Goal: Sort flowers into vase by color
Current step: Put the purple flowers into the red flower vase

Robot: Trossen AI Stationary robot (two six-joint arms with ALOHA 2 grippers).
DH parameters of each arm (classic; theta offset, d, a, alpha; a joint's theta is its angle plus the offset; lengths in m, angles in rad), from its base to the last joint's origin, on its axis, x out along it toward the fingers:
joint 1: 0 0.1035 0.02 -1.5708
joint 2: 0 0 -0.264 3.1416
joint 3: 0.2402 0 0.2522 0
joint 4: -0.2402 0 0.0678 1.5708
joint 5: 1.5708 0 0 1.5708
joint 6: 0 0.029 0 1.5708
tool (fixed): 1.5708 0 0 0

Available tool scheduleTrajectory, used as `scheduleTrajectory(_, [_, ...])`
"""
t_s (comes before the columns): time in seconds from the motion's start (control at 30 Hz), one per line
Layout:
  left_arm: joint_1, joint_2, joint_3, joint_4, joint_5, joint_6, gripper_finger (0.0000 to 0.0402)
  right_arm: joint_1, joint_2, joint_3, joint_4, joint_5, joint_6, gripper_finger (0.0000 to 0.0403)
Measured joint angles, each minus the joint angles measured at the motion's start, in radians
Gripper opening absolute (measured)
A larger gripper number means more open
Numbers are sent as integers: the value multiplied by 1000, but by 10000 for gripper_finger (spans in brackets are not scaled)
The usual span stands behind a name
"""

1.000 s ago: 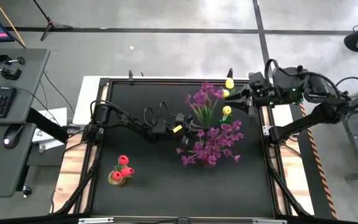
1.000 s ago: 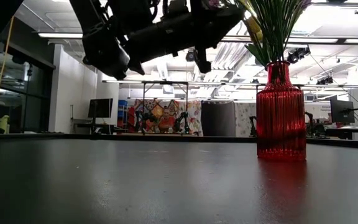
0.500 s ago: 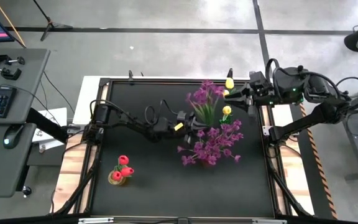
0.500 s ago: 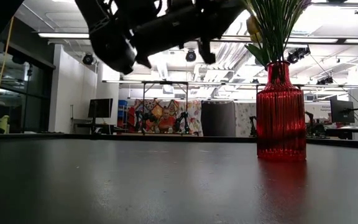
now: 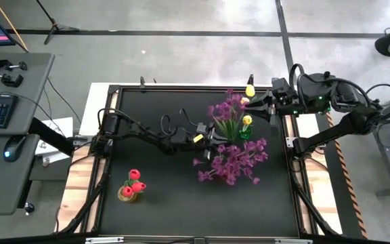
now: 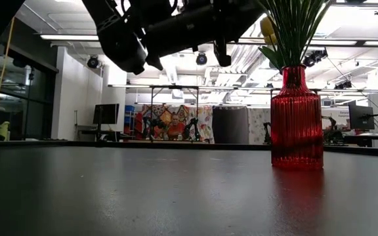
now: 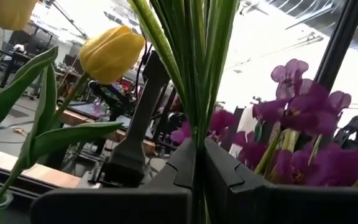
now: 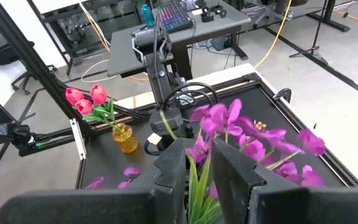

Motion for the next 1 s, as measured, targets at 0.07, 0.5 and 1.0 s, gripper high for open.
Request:
scheduleTrajectory(0.07, [0, 0, 0, -13, 0, 16, 0, 0, 0, 0, 0, 0, 0, 67])
scheduleTrajectory(0.5, [-1, 0, 0, -36, 32, 110, 0, 0, 0, 0, 0, 22, 0, 67])
scheduleTrajectory(1.0, [-32, -3, 2, -107, 97, 287, 0, -2, 0, 0, 0, 53, 26, 67])
